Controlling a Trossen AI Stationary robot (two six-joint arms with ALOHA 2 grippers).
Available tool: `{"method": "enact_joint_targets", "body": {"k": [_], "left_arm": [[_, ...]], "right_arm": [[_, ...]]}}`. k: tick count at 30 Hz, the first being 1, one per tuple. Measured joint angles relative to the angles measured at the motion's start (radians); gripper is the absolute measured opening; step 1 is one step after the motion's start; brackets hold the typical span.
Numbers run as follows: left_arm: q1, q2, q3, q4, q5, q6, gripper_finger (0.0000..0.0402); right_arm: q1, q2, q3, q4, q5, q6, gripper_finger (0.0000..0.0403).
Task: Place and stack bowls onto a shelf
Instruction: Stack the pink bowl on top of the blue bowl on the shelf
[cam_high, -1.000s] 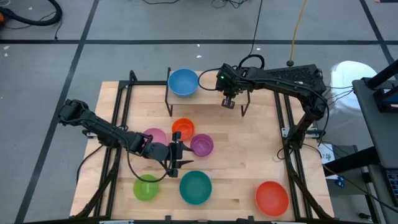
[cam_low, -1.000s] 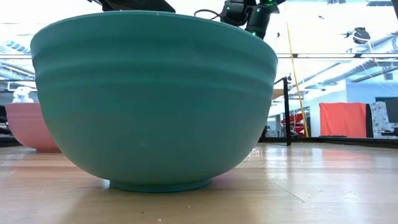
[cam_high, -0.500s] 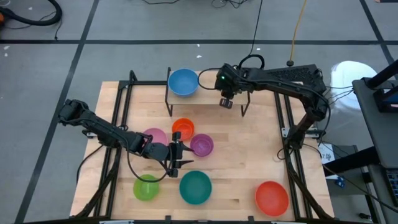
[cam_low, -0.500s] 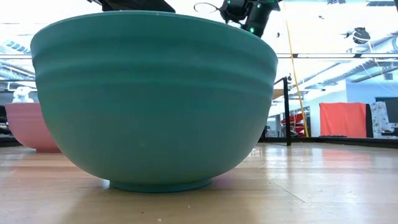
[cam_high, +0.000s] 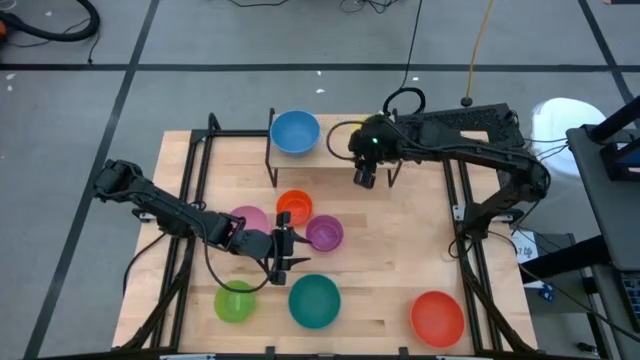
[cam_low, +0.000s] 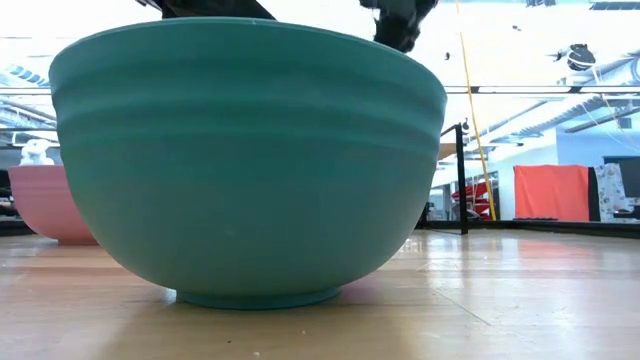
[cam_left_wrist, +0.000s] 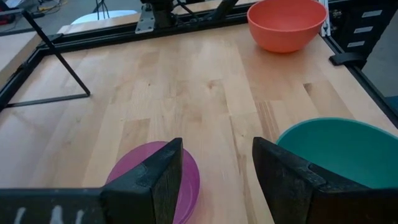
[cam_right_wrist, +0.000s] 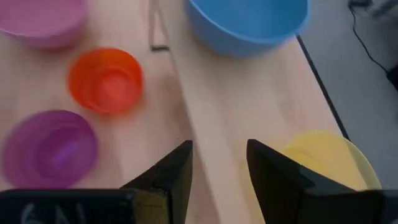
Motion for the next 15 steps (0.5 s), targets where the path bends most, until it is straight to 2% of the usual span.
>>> {"method": "enact_joint_targets", "body": {"k": [7,11,15], "left_arm": [[0.0,0.0,0.0,-0.039,0.0,-0.003,0.02],[0.0,0.0,0.0,-0.102,0.0,-0.027,0.02],[0.0,0.0,0.0,-0.181,0.0,-0.076,0.02]], "right_arm": [[0.147,-0.055,-0.037,0.03,0.0,0.062,0.0142],[0.227,-0.096,-0.129,0.109,0.001,0.095,0.0142],[0.297,-0.151,-0.274,0.265,0.005,0.094,0.0142]]}}
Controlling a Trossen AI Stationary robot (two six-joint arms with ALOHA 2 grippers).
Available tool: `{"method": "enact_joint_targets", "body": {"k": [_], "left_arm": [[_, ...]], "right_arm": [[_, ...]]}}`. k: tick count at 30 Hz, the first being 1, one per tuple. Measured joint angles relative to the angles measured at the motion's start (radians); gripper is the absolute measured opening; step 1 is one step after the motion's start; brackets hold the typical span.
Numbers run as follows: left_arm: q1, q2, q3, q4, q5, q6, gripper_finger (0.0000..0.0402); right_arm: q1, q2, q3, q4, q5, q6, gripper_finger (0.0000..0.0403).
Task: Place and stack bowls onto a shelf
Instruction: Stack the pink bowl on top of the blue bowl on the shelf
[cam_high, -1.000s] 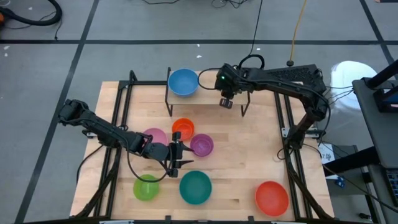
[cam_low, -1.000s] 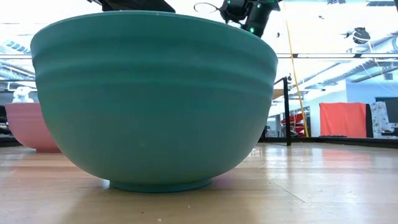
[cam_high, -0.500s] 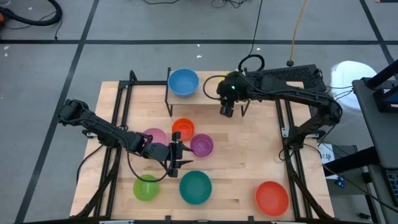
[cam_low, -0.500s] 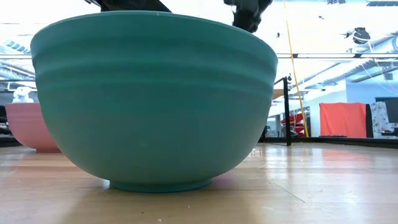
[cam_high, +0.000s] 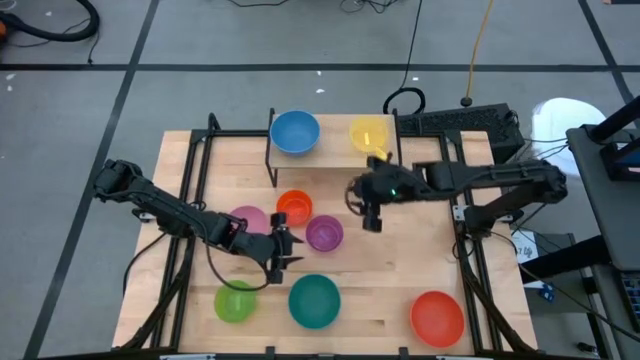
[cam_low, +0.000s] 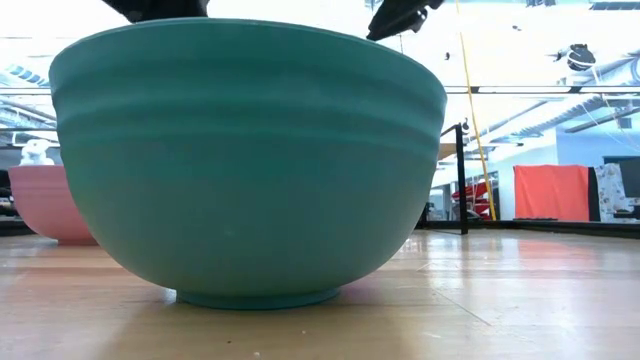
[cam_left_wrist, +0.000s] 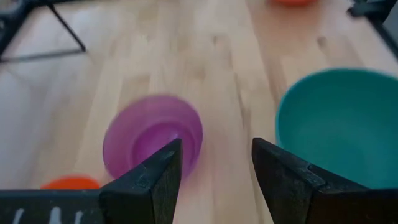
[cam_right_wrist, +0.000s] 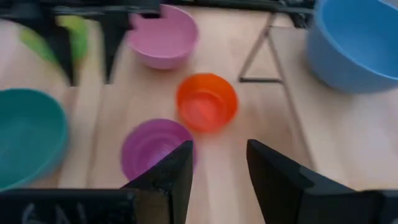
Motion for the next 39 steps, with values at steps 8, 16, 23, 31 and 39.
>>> {"method": "enact_joint_targets", "body": {"k": [8,16,23,31,39], "left_arm": [[-0.006,0.0,0.012,-0.238,0.0,-0.115,0.02],[-0.027,0.0,0.05,-0.495,-0.011,-0.222,0.02],[-0.033,0.0,0.062,-0.673,0.017,-0.354,0.02],[-0.059,0.0,0.062,-0.823,0.044,-0.467,0.02],[-0.068,0.0,0.06,-0.831,0.137,-0.472,0.02]], "right_arm": [[0.108,-0.091,-0.416,0.512,-0.001,-0.006,0.0142],[0.18,-0.101,-0.678,0.861,-0.006,0.003,0.0142],[0.211,-0.1,-0.785,0.992,-0.004,0.056,0.0142],[0.252,-0.1,-0.831,1.051,0.002,0.081,0.0142],[0.312,-0.07,-0.832,1.057,0.098,0.094,0.0141]]}}
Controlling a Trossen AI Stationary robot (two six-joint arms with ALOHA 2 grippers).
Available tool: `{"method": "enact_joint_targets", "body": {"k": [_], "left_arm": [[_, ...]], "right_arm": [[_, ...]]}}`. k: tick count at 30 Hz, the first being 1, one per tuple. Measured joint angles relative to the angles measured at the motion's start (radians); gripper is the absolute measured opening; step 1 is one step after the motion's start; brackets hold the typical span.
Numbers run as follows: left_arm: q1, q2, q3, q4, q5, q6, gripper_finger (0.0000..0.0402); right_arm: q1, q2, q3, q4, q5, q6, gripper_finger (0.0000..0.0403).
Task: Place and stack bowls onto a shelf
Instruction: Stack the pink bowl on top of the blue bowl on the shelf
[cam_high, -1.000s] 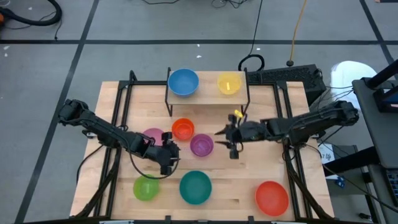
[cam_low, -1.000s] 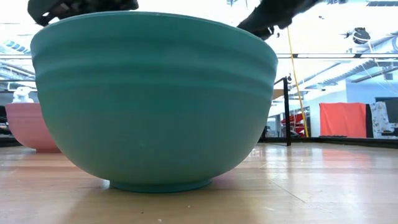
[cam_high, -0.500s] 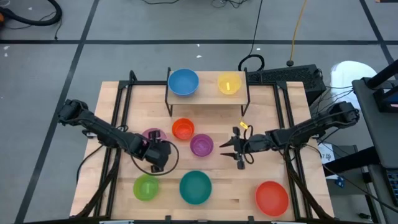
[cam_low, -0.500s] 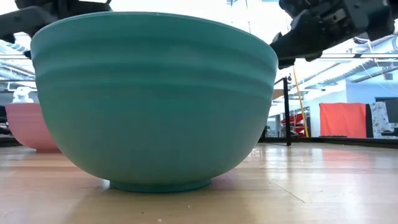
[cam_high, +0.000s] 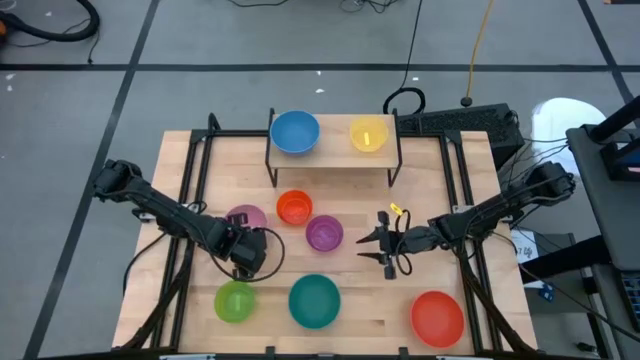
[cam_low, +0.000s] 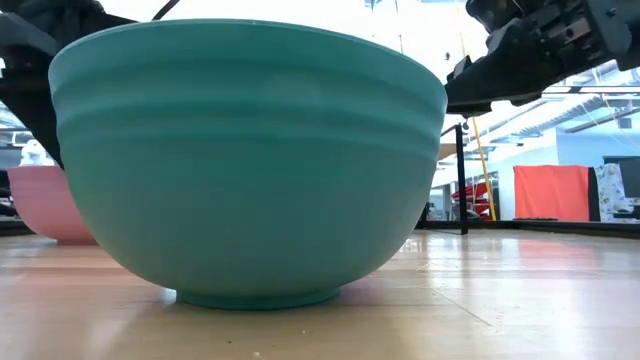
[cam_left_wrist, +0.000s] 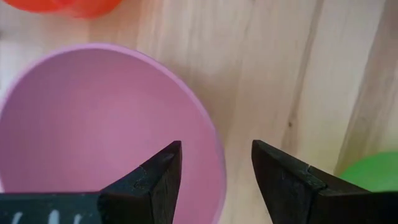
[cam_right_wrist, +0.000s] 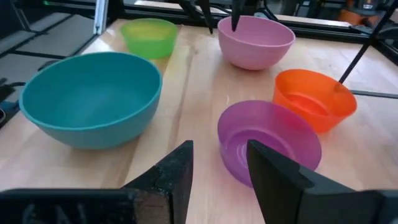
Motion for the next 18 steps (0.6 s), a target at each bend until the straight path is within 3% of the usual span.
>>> {"method": "enact_joint_targets", "body": {"k": [10,14,18], "left_arm": [[-0.063,0.0,-0.048,-0.008,-0.028,-0.035,0.0192],[-0.072,0.0,-0.054,-0.007,-0.047,0.02,0.0148],[-0.071,0.0,-0.054,-0.004,-0.057,0.057,0.0084]], "right_arm": [[0.067,0.061,0.0,0.07,0.055,0.043,0.0141],[0.083,0.089,0.0,0.106,0.132,0.035,0.0141],[0.081,0.107,0.0,0.149,0.139,0.022,0.0141]]}}
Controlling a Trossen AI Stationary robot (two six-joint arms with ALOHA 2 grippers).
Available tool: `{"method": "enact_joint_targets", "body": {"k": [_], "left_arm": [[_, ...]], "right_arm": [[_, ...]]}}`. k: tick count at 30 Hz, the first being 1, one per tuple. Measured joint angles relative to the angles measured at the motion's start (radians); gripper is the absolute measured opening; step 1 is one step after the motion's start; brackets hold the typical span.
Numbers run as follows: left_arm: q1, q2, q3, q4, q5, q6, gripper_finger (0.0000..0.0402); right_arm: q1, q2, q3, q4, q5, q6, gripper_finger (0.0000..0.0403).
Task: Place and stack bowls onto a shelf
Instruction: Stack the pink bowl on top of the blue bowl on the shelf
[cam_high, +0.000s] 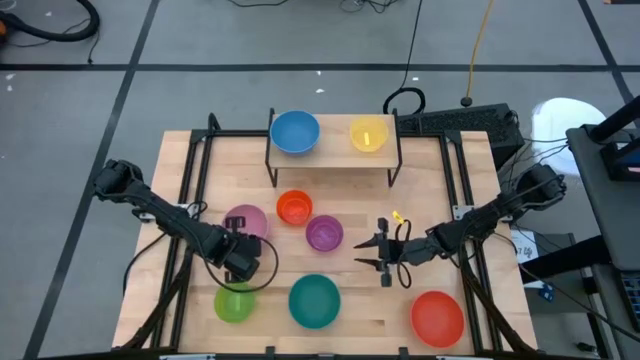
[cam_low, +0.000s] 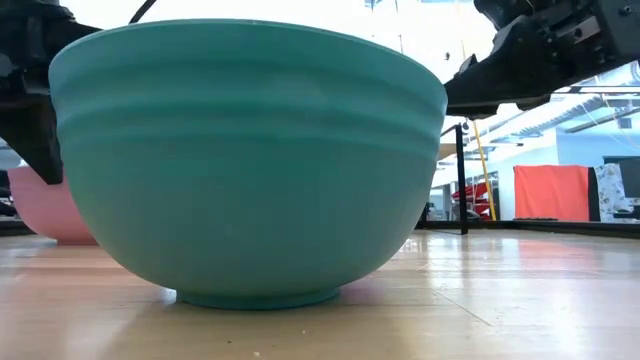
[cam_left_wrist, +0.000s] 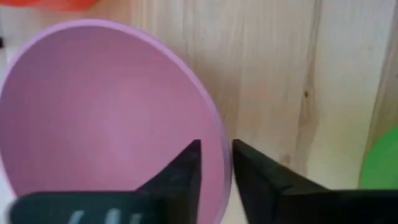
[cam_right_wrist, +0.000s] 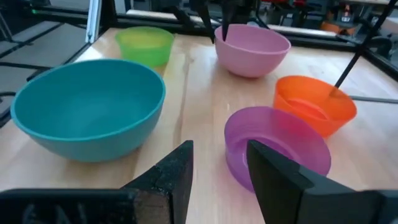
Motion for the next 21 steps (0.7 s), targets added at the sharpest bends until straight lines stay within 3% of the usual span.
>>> {"method": "enact_joint_targets", "body": {"k": [6,21], "left_arm": [[0.005,0.0,0.0,0.002,-0.002,0.039,0.0012],[0.029,0.0,0.054,-0.02,0.009,0.212,0.0016]], "right_arm": [[-0.004,0.001,0.0,0.033,0.003,-0.023,0.0141],[-0.004,0.001,0.0,0.038,0.003,-0.014,0.0141]]}}
